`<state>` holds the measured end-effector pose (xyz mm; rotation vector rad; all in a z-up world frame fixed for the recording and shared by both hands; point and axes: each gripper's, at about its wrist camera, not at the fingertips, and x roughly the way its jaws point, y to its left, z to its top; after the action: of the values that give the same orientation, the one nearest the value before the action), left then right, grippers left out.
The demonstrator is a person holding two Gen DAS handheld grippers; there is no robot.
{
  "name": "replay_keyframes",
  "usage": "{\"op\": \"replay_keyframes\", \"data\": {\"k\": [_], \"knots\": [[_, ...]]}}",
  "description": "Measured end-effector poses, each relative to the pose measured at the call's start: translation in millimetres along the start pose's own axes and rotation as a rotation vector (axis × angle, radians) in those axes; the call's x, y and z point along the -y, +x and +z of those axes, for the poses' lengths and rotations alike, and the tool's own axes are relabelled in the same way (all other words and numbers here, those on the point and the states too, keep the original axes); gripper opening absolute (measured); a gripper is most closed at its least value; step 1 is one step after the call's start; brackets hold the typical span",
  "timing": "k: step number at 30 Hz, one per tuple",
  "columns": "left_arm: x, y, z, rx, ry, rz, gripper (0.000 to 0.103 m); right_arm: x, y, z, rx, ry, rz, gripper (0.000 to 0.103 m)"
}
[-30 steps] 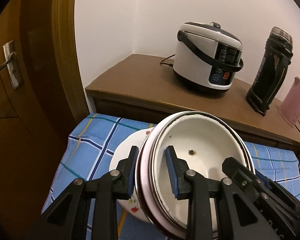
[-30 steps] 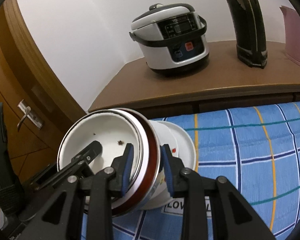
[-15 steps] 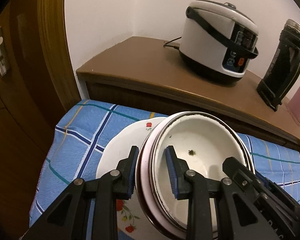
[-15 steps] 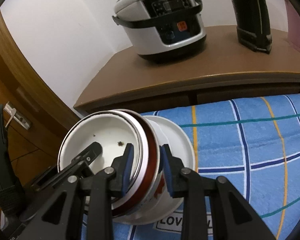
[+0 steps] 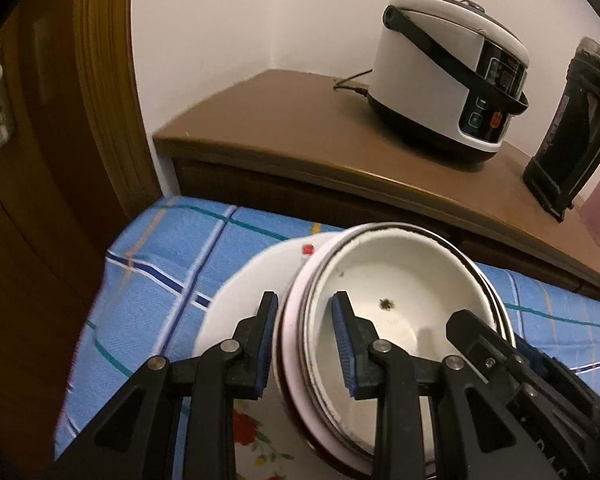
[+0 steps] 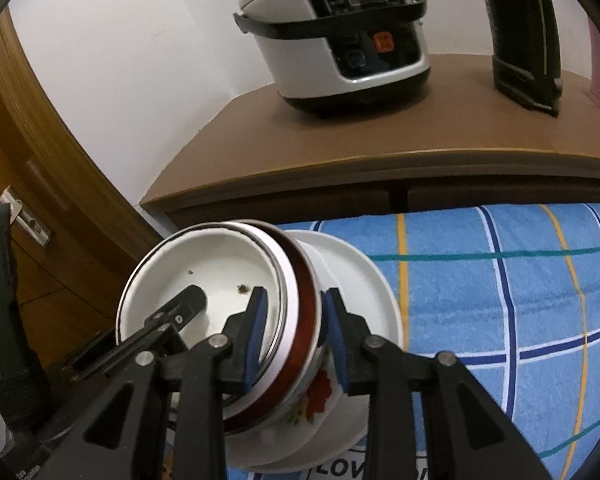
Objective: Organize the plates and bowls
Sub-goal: 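Open both grippers and withdraw them from the bowl stack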
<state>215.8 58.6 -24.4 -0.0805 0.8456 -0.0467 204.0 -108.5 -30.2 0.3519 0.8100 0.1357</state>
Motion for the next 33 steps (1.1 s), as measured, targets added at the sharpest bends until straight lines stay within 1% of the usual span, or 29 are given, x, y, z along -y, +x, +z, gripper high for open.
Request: {"op": "replay_keyframes", "data": {"k": [1,2,3,4,5,6,7,8,10,13,15,16,17,19,22,25,30,33], "knots": [[0.5,-3.0,0.0,0.012,0.015,0.015,0.035,0.7,-1.2,-1.4,0.001,0.004,-0.003,0.038],[0.2,-6.4,0.1,0.023,0.029,0.035,0.043,2.8,-1.2,-2.6,-0.003,0.013,-0.001,0.042],[-1.6,-11.2,0.1,0.038,0.032,0.057,0.049,6.0,-1.5,-3.1,-0.006,0.030,0.020,0.045],[-4.6,-17.5,0.0,0.057,0.026,0.069,0.063,8.8,-2.7,-2.4,-0.002,0.054,0.047,0.055],[-7.4,-22.2,-0.1,0.071,0.018,0.069,0.072,11.2,-6.3,-2.4,0.009,0.073,0.051,0.065],[-10.6,-31.1,-0.9,0.097,0.007,0.067,0.073,13.3,-12.8,-2.8,0.033,0.087,0.054,0.068],[-11.8,-36.0,-1.2,0.111,0.005,0.066,0.073,14.8,-20.3,-3.5,0.062,0.095,0.061,0.076],[-12.3,-42.1,-2.0,0.124,0.011,0.066,0.073,15.6,-27.7,-4.5,0.088,0.100,0.066,0.080],[-13.0,-52.4,-4.7,0.132,0.016,0.067,0.074,15.8,-45.0,-8.0,0.144,0.103,0.063,0.081],[-17.1,-66.8,-11.9,0.145,0.000,0.048,0.074,11.5,-62.4,-14.1,0.184,0.082,0.045,0.086],[-19.1,-78.5,-20.4,0.168,-0.010,0.050,0.074,10.1,-75.9,-20.8,0.212,0.072,0.039,0.087],[-20.5,-84.6,-26.0,0.179,-0.015,0.058,0.074,9.8,-83.0,-22.9,0.234,0.067,0.037,0.090],[-20.7,-88.0,-29.8,0.186,-0.018,0.063,0.074,8.9,-90.7,-27.5,0.252,0.061,0.032,0.095],[-22.8,-98.1,-40.4,0.198,-0.020,0.069,0.074,7.0,-106.7,-38.1,0.296,0.048,0.017,0.099],[-24.7,-111.5,-53.6,0.208,-0.029,0.075,0.074,1.2,-128.4,-52.4,0.346,0.014,-0.012,0.099],[-23.6,-124.6,-66.0,0.223,-0.021,0.074,0.074,-5.2,-143.6,-61.8,0.376,-0.011,-0.027,0.100],[-15.3,-139.3,-80.5,0.248,0.034,0.095,0.074,-12.9,-162.7,-78.3,0.420,-0.046,-0.042,0.102],[-12.8,-147.2,-87.3,0.255,0.044,0.087,0.075,-17.1,-174.4,-89.6,0.451,-0.068,-0.062,0.102]]}}
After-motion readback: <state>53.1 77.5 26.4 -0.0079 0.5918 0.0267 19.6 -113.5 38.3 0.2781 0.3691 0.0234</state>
